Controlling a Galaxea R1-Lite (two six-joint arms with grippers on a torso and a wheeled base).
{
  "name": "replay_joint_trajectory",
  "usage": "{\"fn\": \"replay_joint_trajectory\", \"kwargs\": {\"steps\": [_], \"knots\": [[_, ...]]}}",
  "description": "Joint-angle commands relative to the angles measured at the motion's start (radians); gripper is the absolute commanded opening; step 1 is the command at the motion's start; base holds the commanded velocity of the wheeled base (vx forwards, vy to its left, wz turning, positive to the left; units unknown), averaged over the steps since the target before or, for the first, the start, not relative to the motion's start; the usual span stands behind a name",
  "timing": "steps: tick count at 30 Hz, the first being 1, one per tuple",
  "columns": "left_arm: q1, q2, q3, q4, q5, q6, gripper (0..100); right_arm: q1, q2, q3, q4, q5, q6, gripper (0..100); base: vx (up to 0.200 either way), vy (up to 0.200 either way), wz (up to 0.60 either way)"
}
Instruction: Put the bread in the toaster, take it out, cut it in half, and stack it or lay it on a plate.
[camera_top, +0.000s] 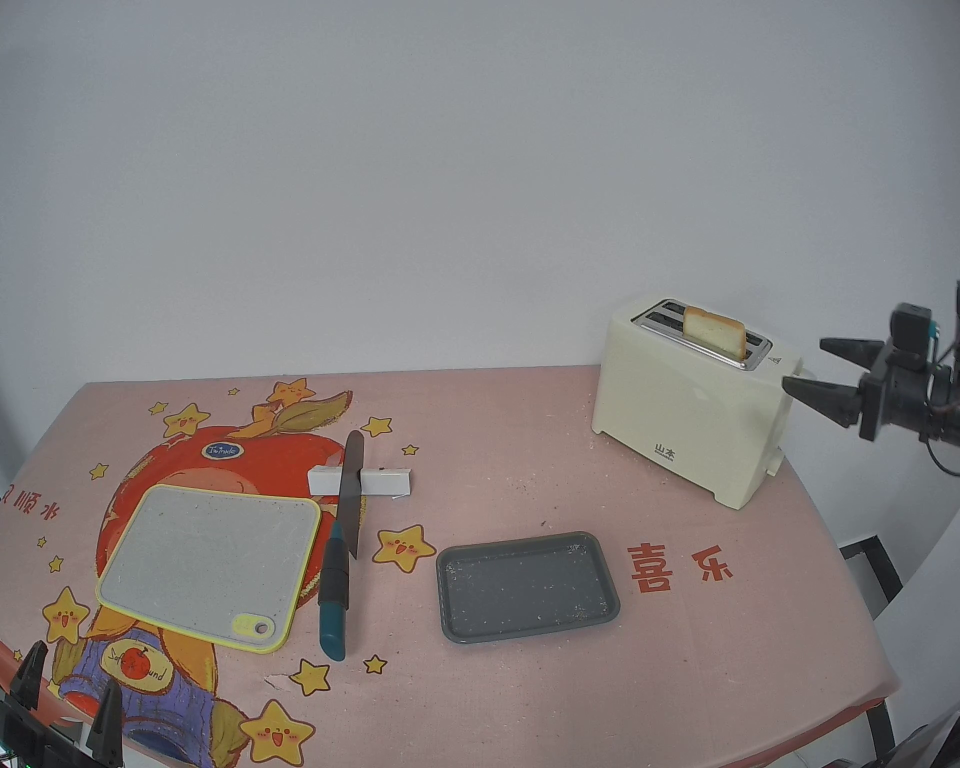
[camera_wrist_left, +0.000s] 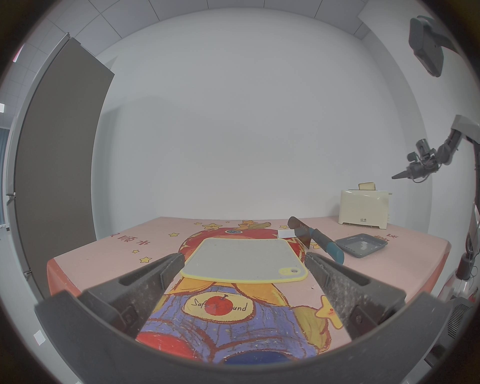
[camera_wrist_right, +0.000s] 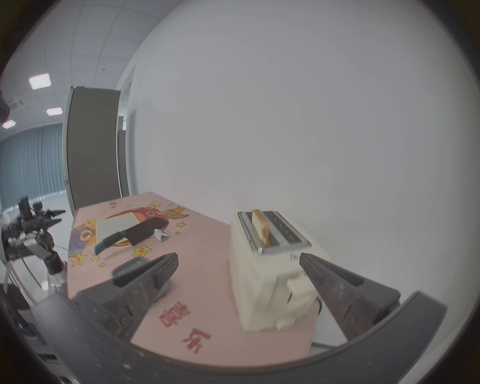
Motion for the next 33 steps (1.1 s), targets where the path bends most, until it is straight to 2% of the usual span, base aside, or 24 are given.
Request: {"fn": "replay_joint_trajectory", "kwargs": {"steps": [1,3,5,16,20,21,24,25,26,28,29,30,33], "knots": [[0.001,-0.013,0.018,0.0,0.0,0.0,100,-0.064,-0.308,0.217,-0.001,0.006,0.251,100,0.0,0.0,0.0],[0.001,-0.013,0.018,0.0,0.0,0.0,100,-0.067,-0.347,0.238,-0.002,0.007,0.36,100,0.0,0.0,0.0],[0.001,-0.013,0.018,0.0,0.0,-0.002,100,-0.067,-0.352,0.223,-0.005,0.009,0.404,100,0.0,0.0,0.0],[0.001,-0.013,0.018,0.0,0.0,0.001,100,-0.067,-0.347,0.205,-0.03,-0.017,0.402,100,0.0,0.0,0.0],[0.001,-0.013,0.018,0.0,0.0,0.001,100,-0.069,-0.272,0.191,-0.042,-0.017,0.413,100,0.0,0.0,0.0],[0.001,-0.013,0.018,0.0,0.0,0.001,100,-0.067,-0.245,0.18,-0.051,-0.017,0.419,0,0.0,0.0,0.0],[0.001,-0.013,0.018,0.0,0.0,0.001,100,-0.067,-0.194,0.171,-0.085,-0.017,0.435,0,0.0,0.0,0.0],[0.001,-0.013,0.018,0.0,0.0,0.001,100,-0.07,-0.094,0.169,-0.174,-0.02,0.47,0,0.0,0.0,0.0],[0.001,-0.013,0.018,0.0,0.0,0.001,100,-0.075,-0.051,0.176,-0.217,-0.029,0.472,0,0.0,0.0,0.0],[0.001,-0.013,0.018,0.0,0.0,0.001,100,-0.075,0.004,0.188,-0.275,-0.066,0.472,0,0.0,0.0,0.0],[0.001,-0.013,0.018,0.0,0.0,0.001,100,-0.073,0.055,0.212,-0.329,-0.111,0.472,0,0.0,0.0,0.0],[0.001,-0.013,0.018,0.0,0.0,0.001,100,-0.073,0.085,0.231,-0.361,-0.134,0.468,0,0.0,0.0,0.0],[0.001,-0.013,0.018,0.0,0.0,0.001,100,-0.067,0.174,0.278,-0.481,-0.167,0.462,0,0.0,0.0,0.0]]}}
